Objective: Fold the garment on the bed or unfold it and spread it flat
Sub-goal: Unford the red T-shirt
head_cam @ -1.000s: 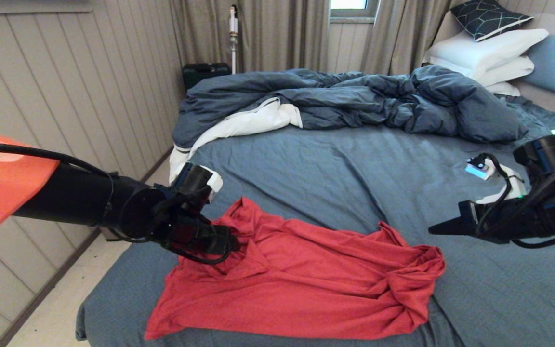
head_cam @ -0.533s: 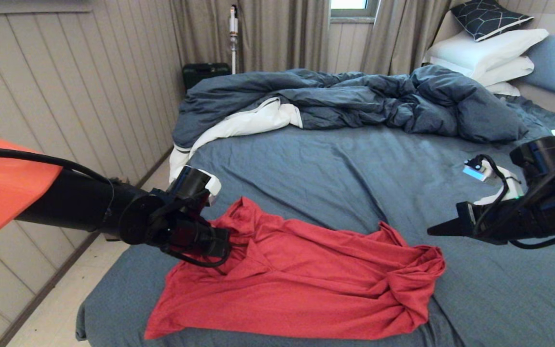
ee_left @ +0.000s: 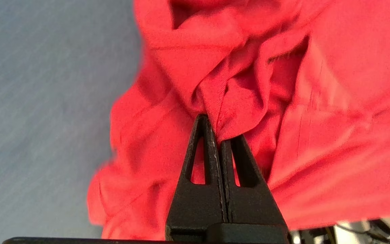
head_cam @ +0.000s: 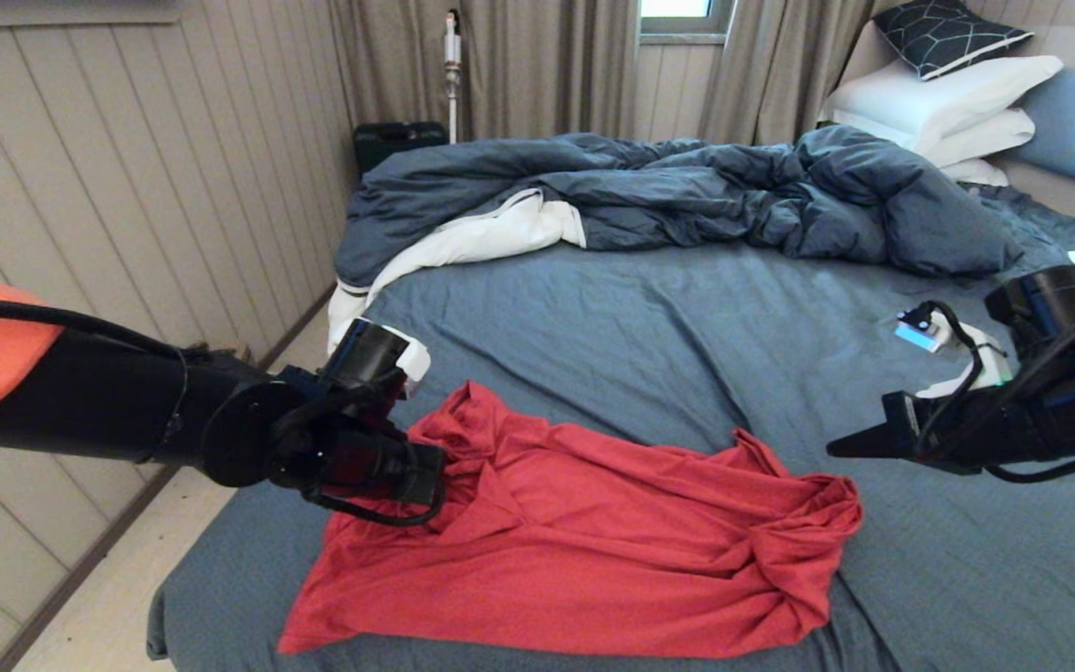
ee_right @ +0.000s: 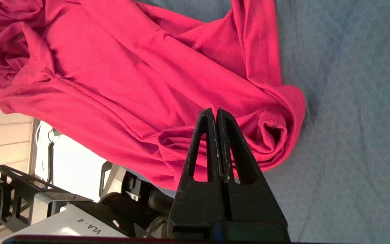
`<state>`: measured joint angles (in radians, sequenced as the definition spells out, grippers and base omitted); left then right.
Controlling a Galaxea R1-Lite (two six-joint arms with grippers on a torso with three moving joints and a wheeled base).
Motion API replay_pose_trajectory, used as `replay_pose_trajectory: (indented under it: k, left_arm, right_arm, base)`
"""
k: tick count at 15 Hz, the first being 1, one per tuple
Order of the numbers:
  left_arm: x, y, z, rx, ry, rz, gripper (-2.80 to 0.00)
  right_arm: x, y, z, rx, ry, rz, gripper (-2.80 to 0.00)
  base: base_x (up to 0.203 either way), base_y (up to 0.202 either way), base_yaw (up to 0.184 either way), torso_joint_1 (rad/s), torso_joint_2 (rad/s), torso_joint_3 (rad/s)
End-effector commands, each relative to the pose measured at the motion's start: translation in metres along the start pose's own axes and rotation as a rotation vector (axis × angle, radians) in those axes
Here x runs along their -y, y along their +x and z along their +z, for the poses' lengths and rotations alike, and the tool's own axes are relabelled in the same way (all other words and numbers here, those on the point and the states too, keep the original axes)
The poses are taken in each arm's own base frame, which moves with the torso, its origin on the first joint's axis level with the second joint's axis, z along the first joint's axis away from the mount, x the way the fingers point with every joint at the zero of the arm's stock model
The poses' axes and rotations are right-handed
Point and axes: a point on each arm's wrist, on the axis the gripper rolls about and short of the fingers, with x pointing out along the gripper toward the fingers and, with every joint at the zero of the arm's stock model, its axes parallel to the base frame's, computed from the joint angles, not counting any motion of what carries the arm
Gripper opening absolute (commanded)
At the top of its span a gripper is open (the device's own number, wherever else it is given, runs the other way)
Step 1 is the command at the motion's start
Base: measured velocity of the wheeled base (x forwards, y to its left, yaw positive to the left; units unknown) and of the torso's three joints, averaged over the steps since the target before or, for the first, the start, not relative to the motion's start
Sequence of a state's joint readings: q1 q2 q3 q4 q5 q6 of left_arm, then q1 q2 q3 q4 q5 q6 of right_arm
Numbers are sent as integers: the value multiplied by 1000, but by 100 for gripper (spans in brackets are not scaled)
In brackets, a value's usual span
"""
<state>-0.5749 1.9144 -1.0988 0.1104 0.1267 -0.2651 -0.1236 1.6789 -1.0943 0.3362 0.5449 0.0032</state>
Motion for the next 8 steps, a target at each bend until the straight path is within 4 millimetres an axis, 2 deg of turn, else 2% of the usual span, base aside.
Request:
replay_pose_trajectory:
  k: [1,5,8]
  left_arm:
    - [0,-16,-5,20,3,0,-280]
    - [-2,-37,-29,7,33,-5,-280]
    - [0,-26,-26,21,33,-10,-280]
  right_arm:
    - [0,-1,0,2,0,4,-280]
    - [-2,-3,0,10,-5,4,-280]
    - [-2,-3,0,11,-6,2,-280]
  base:
    - [0,0,0,0,0,0]
    - [0,0,0,0,0,0]
    - [0,0,0,0,0,0]
